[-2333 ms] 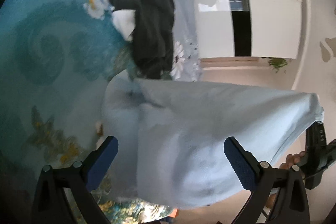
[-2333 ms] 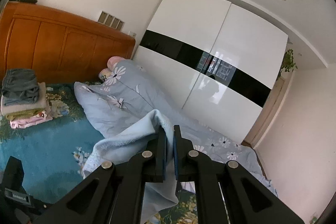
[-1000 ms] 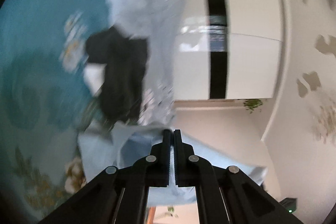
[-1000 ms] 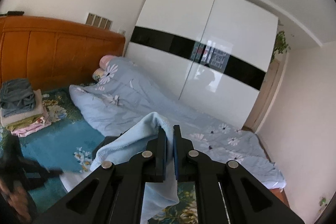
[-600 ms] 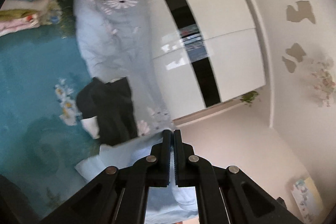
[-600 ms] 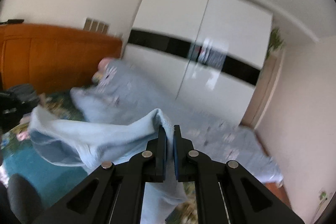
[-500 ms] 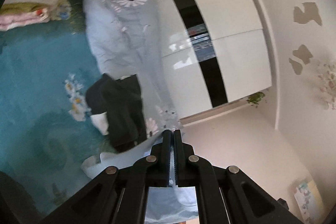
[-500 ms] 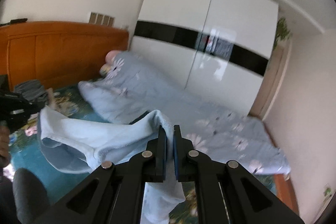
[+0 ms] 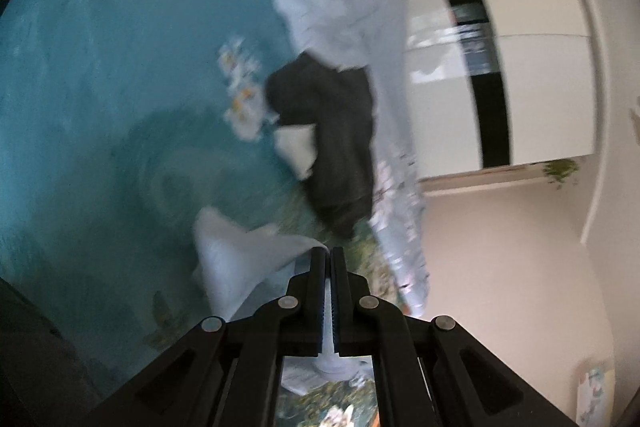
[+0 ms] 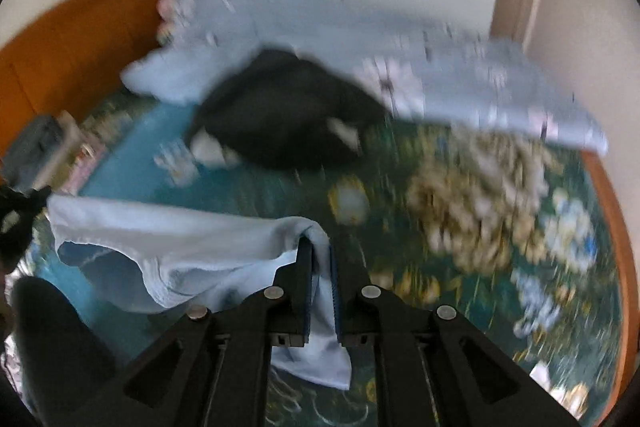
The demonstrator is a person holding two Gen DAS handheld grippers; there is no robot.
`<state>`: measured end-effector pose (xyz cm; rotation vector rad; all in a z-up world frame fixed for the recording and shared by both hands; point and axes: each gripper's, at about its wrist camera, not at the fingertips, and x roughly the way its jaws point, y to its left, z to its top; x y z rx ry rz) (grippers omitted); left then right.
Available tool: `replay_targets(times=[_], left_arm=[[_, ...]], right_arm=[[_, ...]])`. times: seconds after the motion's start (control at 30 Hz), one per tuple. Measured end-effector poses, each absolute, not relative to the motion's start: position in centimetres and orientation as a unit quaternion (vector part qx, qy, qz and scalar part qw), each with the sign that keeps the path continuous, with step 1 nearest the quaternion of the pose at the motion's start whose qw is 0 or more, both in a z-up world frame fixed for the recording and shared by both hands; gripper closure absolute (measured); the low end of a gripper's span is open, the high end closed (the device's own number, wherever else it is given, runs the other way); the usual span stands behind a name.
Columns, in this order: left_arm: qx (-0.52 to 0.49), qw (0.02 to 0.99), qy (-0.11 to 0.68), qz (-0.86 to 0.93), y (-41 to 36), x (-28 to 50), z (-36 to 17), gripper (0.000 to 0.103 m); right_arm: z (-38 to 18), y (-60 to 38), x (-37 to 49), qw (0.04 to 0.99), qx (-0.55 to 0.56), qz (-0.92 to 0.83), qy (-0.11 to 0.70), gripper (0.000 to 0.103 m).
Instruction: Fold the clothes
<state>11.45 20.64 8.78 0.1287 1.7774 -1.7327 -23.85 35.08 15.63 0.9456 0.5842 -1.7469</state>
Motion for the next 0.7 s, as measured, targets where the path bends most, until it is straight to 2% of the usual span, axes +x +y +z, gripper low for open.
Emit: replay_targets(times=[0.2,0.4,0.5,0.7], left_arm=[[0.09,0.335,0.698,-0.626,19.6,9.6,4.5,0.101],[0.103,0.349,0.701,-0.613,17.7,8.2,3.5,0.101],[0.081,0.362,0.681,-0.632,16.4,7.9,6.1,0.101],[0.021,0.343,0.588,-0.733,14.3,7.2,18.2,0.103]], right_arm=[[8.9,35.3,-26.6,0.48,0.463,-0.708,0.233,0.096],[8.1,34.4,-28.4,0.457,0.472,-0.726,0.2,0.098],[10.7,33.1,-28.7,0.464,0.442,-0.744,0.19,0.099],[16.8,31.5,-27.9,0.493,0.381,-0.763,0.173,0.103]])
